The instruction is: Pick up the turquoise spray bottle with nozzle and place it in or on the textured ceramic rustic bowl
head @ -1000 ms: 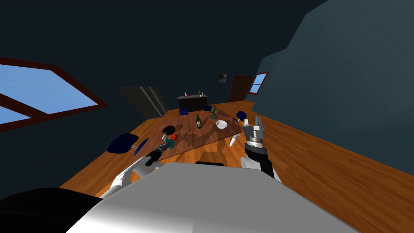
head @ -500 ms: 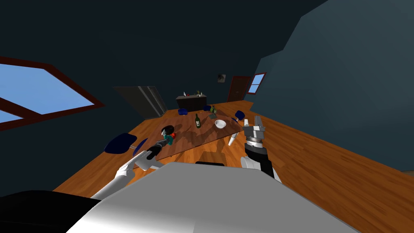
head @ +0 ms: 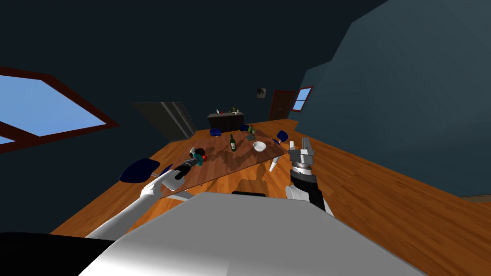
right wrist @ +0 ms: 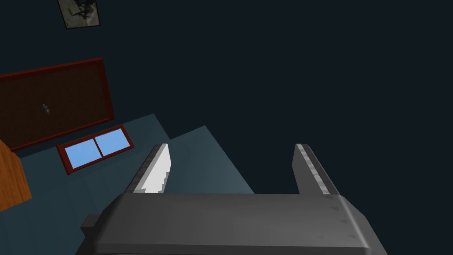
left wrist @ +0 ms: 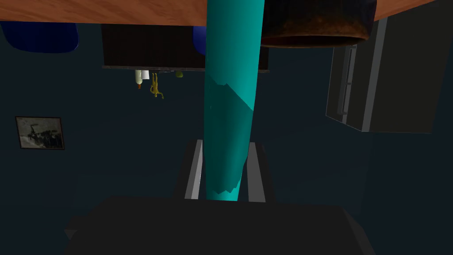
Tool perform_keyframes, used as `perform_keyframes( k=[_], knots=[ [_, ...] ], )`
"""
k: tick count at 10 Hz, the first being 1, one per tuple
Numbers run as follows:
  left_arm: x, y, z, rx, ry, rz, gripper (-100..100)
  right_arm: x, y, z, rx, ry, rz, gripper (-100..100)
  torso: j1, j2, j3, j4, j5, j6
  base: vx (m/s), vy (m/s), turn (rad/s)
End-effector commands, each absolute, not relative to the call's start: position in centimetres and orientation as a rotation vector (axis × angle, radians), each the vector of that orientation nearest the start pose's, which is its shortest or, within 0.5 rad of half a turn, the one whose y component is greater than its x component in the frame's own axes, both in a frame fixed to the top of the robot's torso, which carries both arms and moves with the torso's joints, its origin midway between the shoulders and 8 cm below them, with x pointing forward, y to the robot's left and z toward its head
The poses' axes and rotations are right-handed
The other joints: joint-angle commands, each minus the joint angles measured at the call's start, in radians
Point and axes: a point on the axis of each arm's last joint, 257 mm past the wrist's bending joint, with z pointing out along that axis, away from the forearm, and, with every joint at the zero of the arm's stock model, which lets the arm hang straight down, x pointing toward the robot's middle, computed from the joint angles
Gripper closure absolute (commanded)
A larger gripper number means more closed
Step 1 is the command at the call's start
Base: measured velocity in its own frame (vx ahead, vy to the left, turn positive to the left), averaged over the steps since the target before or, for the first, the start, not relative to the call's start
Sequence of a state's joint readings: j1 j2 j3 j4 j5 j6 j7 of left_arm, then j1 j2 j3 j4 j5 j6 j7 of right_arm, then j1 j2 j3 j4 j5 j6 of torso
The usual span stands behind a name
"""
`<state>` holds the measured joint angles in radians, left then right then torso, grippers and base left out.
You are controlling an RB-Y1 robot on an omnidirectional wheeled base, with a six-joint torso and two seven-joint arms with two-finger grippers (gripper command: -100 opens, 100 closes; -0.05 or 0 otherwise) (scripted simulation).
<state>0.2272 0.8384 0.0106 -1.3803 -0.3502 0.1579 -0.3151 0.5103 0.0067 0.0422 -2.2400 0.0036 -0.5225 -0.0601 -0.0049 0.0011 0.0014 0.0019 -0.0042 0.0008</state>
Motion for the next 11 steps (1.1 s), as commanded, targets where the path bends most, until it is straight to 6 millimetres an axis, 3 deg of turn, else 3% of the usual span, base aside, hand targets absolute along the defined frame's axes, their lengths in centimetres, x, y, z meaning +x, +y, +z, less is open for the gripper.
perform_keyframes(
  k=[1,5,11],
  knots=[
    [43.6,61.4,-27.7,-0.349,1.885,0.313,100,34.9,-26.8,0.7,0.711,0.610,1.389,0,0.000,0.000,0.000,0.000,0.000,0.000,-0.022,-0.029,-0.074],
    [46.1,63.5,-24.5,-0.366,1.836,0.341,100,34.9,-26.8,0.7,0.711,0.610,1.389,0,0.003,0.001,0.001,0.000,0.001,0.000,-0.022,0.006,-0.065],
    [48.2,65.2,-22.7,-0.418,1.811,0.356,100,34.9,-26.8,0.7,0.711,0.610,1.388,0,0.008,0.002,0.001,0.001,0.003,-0.001,-0.025,0.052,-0.077]
  ],
)
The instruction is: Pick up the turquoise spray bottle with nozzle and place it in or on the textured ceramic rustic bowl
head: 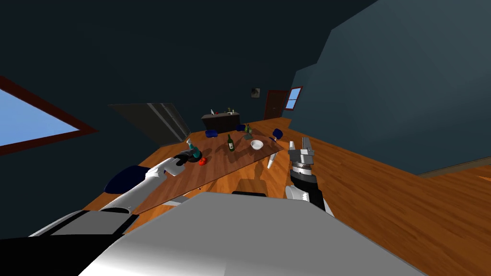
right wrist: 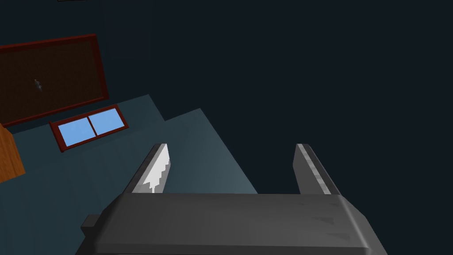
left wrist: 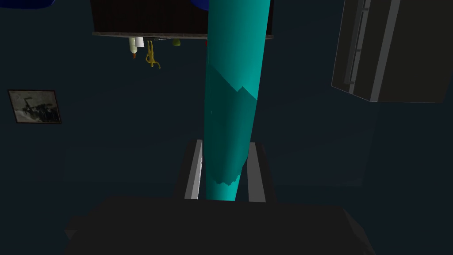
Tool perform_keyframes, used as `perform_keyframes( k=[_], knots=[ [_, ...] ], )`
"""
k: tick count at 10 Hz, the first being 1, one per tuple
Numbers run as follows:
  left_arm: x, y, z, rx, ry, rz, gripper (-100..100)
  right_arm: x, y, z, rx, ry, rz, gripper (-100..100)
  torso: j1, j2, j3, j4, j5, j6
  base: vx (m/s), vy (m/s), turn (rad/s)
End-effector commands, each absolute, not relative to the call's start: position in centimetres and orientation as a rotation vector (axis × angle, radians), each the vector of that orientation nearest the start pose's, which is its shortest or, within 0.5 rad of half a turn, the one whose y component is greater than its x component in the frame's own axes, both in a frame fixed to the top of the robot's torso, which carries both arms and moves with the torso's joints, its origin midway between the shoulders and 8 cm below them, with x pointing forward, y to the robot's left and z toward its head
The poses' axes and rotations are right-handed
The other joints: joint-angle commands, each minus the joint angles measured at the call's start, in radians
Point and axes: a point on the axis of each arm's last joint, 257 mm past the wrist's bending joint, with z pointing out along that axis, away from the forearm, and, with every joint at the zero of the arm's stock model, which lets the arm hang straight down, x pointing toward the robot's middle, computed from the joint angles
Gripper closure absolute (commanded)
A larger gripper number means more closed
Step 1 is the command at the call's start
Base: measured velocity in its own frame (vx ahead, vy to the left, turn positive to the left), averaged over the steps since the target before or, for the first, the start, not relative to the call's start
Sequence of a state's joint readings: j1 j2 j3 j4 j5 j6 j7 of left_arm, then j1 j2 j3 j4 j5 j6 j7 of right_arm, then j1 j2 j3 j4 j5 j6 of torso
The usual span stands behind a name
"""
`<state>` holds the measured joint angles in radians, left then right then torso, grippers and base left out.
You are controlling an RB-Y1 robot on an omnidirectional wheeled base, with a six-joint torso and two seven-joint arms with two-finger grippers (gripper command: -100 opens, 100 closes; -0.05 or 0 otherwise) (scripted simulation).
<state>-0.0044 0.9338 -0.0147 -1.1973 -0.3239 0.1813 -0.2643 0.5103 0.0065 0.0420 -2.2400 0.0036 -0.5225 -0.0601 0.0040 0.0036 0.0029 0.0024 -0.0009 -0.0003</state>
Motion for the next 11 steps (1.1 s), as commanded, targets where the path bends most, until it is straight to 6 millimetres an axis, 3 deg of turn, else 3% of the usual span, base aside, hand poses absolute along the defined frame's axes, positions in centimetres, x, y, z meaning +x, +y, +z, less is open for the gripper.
perform_keyframes(
  k=[1,11],
  knots=[
    [48.5,65.5,-22.6,-0.432,1.811,0.357,100,34.9,-26.8,0.7,0.711,0.610,1.388,0,0.000,0.000,0.000,0.000,0.000,0.000,-0.042,0.101,-0.106],
    [50.3,68.1,-23.2,-0.594,1.840,0.389,100,34.9,-26.8,0.7,0.711,0.611,1.388,0,0.006,0.003,0.002,0.001,0.001,-0.003,-0.072,0.139,-0.120]
  ],
)
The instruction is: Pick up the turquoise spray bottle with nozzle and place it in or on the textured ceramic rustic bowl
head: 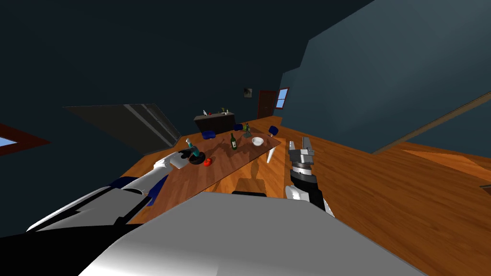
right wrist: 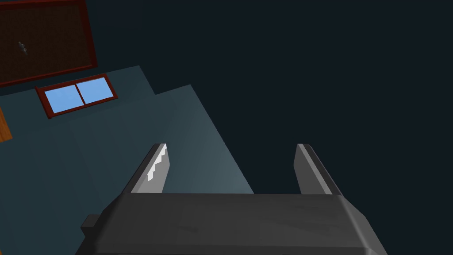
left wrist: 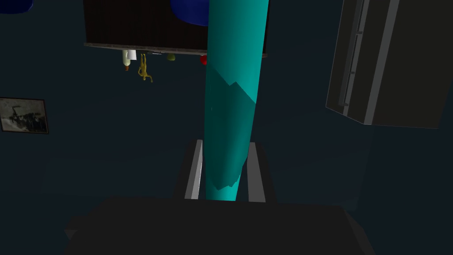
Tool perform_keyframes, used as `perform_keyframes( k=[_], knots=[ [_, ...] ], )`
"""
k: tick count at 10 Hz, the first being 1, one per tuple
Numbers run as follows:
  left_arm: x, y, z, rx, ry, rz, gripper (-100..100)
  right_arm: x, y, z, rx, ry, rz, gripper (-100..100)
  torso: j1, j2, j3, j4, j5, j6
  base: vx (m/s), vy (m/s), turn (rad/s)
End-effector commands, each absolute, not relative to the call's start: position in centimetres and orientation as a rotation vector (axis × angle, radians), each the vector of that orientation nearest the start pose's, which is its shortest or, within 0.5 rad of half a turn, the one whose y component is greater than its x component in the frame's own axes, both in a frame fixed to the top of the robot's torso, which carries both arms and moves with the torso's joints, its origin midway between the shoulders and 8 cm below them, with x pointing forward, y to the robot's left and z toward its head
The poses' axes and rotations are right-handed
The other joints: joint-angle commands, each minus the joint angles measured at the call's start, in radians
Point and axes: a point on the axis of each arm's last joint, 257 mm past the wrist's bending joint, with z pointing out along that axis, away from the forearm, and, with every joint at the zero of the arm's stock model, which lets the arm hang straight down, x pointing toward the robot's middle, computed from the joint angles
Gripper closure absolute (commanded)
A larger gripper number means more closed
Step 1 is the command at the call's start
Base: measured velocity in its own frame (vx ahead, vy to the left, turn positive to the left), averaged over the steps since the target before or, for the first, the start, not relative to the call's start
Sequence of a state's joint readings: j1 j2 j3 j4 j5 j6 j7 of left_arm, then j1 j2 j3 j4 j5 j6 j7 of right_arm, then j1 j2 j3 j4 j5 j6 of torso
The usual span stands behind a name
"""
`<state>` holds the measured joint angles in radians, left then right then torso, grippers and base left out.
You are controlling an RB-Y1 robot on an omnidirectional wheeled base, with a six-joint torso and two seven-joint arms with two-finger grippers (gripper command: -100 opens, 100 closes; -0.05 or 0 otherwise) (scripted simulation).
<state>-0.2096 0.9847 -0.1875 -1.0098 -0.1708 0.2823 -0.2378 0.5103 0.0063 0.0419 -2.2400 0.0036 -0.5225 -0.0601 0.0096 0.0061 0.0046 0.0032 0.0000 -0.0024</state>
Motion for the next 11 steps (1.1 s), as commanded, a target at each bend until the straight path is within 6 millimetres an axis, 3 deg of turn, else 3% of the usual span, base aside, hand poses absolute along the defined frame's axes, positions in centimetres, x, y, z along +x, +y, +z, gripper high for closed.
perform_keyframes(
  k=[1,3,4,8,9,10,11],
  knots=[
    [50.4,68.4,-23.0,-0.609,1.840,0.396,100,34.9,-26.8,0.7,0.711,0.611,1.388,0,0.000,0.000,0.000,0.000,0.000,0.000,-0.089,0.142,-0.137],
    [50.4,68.4,-22.9,-0.609,1.840,0.395,100,34.9,-26.8,0.7,0.711,0.611,1.388,0,-0.003,0.000,0.000,0.000,0.000,-0.001,-0.053,0.075,-0.041],
    [50.4,68.5,-22.9,-0.610,1.840,0.397,-100,34.9,-26.8,0.7,0.711,0.611,1.388,0,-0.007,-0.002,-0.001,0.000,-0.001,-0.001,-0.006,0.010,0.004],
    [50.4,68.5,-22.9,-0.610,1.840,0.398,-100,34.9,-26.8,0.7,0.711,0.611,1.388,0,-0.011,-0.004,-0.002,-0.001,-0.002,0.000,0.000,0.000,0.000],
    [50.4,68.5,-22.9,-0.610,1.840,0.398,0,34.9,-26.8,0.7,0.711,0.611,1.388,0,-0.011,-0.004,-0.002,-0.001,-0.002,0.000,0.000,0.000,0.000],
    [50.5,68.9,-22.0,-0.564,1.833,0.408,-100,34.9,-26.8,0.7,0.711,0.611,1.388,0,-0.011,-0.004,-0.002,-0.001,-0.002,0.000,0.049,-0.033,0.117],
    [50.6,68.9,-21.8,-0.559,1.827,0.413,-100,34.9,-26.8,0.7,0.711,0.611,1.388,0,-0.014,-0.007,-0.003,-0.001,-0.003,0.000,0.065,-0.039,0.076]
  ],
)
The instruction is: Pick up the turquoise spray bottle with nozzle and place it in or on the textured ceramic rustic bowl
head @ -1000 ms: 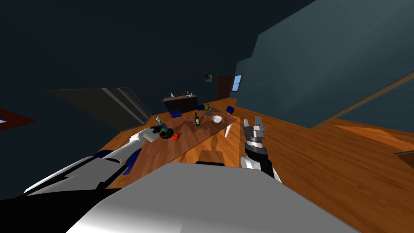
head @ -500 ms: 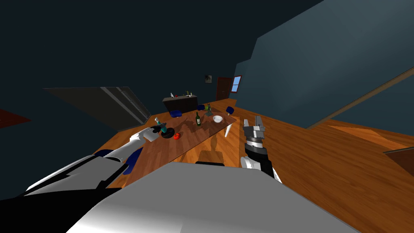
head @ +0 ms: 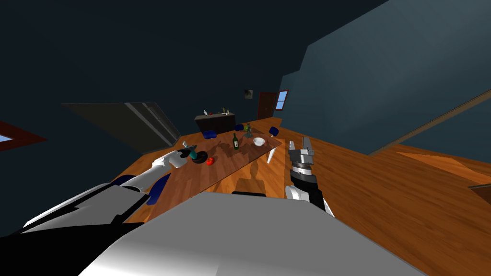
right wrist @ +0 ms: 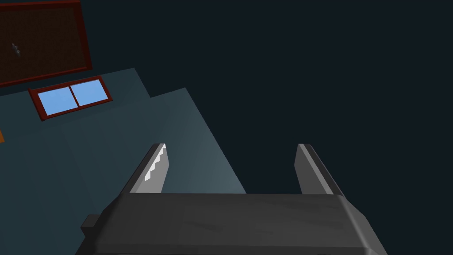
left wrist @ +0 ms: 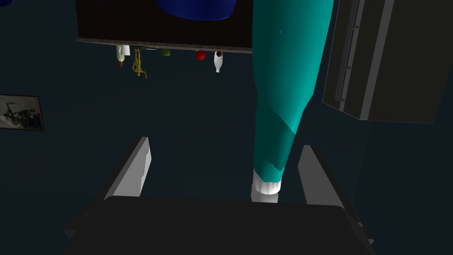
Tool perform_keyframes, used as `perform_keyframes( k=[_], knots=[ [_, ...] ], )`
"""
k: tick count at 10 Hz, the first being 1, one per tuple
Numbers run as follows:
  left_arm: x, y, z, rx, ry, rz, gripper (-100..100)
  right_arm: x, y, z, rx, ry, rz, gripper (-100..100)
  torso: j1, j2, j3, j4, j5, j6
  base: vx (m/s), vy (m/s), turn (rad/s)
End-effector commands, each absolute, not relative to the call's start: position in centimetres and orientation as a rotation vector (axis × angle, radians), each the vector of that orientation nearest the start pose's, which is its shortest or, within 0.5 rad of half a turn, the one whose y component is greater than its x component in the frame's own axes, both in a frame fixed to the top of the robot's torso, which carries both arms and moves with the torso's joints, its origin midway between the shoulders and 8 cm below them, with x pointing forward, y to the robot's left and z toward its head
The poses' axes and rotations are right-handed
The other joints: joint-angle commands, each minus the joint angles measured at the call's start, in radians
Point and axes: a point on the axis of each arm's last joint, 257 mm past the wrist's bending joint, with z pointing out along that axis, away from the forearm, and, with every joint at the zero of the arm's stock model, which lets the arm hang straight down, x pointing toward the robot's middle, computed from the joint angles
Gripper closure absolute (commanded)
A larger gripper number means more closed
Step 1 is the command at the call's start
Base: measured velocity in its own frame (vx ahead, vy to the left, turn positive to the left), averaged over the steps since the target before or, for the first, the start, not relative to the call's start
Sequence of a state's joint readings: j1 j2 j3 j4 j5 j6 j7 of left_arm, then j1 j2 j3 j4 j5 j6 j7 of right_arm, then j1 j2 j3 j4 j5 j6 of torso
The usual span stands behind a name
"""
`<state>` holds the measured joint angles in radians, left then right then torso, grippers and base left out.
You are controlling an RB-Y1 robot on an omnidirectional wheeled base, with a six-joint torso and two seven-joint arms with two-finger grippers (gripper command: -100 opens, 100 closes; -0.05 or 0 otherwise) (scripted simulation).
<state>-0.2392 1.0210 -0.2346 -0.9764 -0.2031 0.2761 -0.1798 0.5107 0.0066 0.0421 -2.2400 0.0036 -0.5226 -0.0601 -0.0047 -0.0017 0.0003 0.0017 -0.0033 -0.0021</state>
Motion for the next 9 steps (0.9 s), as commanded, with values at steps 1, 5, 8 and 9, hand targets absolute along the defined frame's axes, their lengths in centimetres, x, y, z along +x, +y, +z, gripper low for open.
perform_keyframes(
  k=[1,5,8,9],
  knots=[
    [50.6,69.0,-21.6,-0.557,1.819,0.416,-100,34.9,-26.8,0.7,0.711,0.611,1.388,0,0.000,0.000,0.000,0.000,0.000,0.000,0.033,-0.022,-0.006],
    [50.8,69.3,-20.4,-0.516,1.801,0.419,-100,34.9,-26.8,0.7,0.711,0.611,1.388,0,-0.001,0.000,0.000,0.000,-0.001,0.001,0.034,-0.029,0.040],
    [50.9,69.5,-19.8,-0.499,1.794,0.400,-100,34.9,-26.8,0.7,0.711,0.611,1.388,0,0.001,0.003,0.002,0.001,0.000,0.001,0.014,-0.010,0.031],
    [51.0,69.5,-19.7,-0.504,1.788,0.396,-100,34.9,-26.8,0.7,0.711,0.611,1.388,0,0.000,0.001,0.001,0.001,0.000,0.000,0.061,-0.045,0.077]
  ],
)
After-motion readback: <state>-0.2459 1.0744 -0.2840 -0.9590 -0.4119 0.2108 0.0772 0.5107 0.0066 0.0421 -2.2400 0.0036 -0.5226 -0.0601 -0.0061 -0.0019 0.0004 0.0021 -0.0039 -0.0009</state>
